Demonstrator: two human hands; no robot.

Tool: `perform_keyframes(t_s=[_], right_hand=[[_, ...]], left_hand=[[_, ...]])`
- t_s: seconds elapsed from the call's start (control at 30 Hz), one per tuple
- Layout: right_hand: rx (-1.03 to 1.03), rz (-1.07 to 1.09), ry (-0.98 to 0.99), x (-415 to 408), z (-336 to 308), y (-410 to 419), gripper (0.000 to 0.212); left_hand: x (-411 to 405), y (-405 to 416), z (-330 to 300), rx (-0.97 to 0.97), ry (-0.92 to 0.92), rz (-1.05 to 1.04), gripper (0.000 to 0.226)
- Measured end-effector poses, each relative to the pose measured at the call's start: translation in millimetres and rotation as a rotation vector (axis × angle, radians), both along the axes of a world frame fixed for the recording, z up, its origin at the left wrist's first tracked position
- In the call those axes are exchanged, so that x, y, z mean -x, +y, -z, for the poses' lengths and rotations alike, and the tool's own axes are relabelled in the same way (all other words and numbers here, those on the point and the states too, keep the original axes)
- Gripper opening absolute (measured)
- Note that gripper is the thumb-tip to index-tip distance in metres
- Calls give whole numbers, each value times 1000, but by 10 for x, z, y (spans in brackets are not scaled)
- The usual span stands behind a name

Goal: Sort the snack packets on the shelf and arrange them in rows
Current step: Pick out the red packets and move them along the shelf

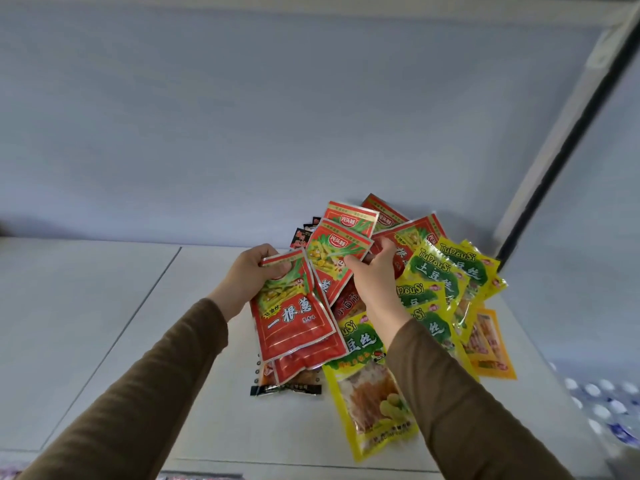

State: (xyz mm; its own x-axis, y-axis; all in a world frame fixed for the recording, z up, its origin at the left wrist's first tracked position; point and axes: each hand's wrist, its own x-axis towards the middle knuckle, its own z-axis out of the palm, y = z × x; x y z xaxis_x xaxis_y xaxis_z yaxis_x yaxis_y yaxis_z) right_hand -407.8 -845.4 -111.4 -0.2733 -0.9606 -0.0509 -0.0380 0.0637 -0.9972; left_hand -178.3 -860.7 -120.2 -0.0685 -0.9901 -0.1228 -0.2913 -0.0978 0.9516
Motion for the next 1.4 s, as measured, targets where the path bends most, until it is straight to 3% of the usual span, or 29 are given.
perform_keyframes(t_s=[0.1,0.23,0.43,0.5,0.7,0.8,0.97,1.03,1.17,1.3,1.4], right_hand=[[-18,-53,12,-15,-12,-40,35],[-43,-108,7,-41,-16,-99,10],[-17,-128,4,-105,-29,-102,13],[-22,-155,-38,-143,-57,-90,22],[-140,-321,-321,-256,-147,-87,13],[-157,-386,-302,-287,-238,-72,36],[-259,-623,-64,-245,-349,-105,128],[-270,-630,-16,-235,-366,-145,143],[-211,-599,89,-190,-347,-178,95],[-171,-596,-92,-83,-303,-254,54],[-108,-539,-181,-73,-316,-267,45]], left_hand=[[-24,-35,-33,-50,-72,60,41],[-92,-39,-114,-132,-206,212,52],[-136,-60,-144,-117,-262,293,30],[-105,-81,-145,-27,-188,227,25],[25,-181,-292,175,98,34,35],[130,-226,-334,186,128,-14,34],[256,-284,-399,279,5,-151,18],[301,-287,-422,338,-41,-196,11],[303,-237,-461,313,-24,-249,14],[117,-37,-515,45,438,-138,73],[85,129,-459,-114,294,106,106]])
